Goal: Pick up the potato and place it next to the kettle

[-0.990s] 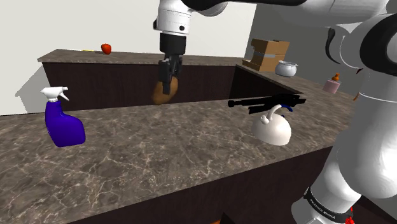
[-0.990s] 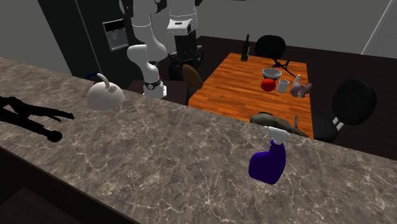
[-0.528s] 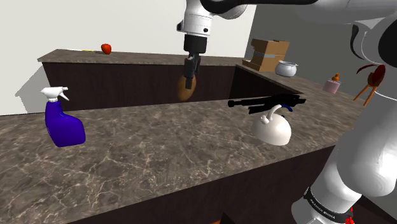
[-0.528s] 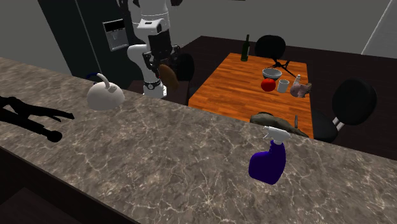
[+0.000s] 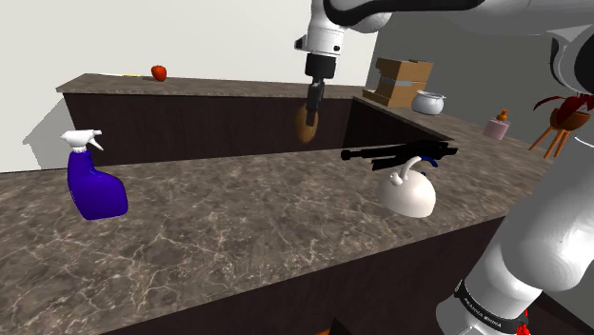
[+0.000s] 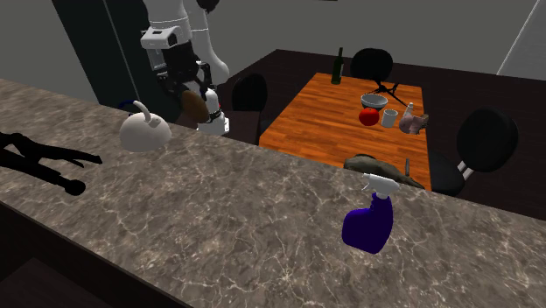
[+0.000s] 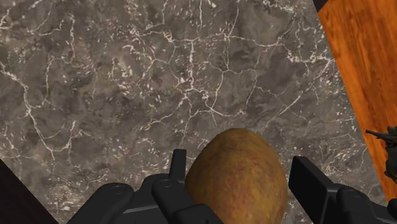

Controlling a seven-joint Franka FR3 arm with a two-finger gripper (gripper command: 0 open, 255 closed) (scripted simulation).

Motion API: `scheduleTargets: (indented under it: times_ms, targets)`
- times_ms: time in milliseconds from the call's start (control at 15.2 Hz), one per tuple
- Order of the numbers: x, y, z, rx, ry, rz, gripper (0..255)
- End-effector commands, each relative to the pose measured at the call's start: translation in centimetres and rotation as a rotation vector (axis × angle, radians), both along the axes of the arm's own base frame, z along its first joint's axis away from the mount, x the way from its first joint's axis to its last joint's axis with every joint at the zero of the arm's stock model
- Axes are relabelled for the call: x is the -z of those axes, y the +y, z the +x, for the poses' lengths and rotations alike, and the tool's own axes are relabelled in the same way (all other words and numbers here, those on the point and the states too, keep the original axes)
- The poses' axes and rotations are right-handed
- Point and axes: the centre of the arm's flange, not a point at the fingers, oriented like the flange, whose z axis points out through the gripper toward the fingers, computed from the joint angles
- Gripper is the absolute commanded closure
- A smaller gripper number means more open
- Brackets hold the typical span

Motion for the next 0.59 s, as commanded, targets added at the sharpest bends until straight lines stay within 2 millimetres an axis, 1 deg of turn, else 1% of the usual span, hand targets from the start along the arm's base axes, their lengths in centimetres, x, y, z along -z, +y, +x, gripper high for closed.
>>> scheduleTargets:
  times_ms: [0,528]
  targets:
    - [0.0,-2.5,0.2,-0.002,0.000,0.000,255]
    - [0.0,-13.0,0.8,-0.002,0.000,0.000,255]
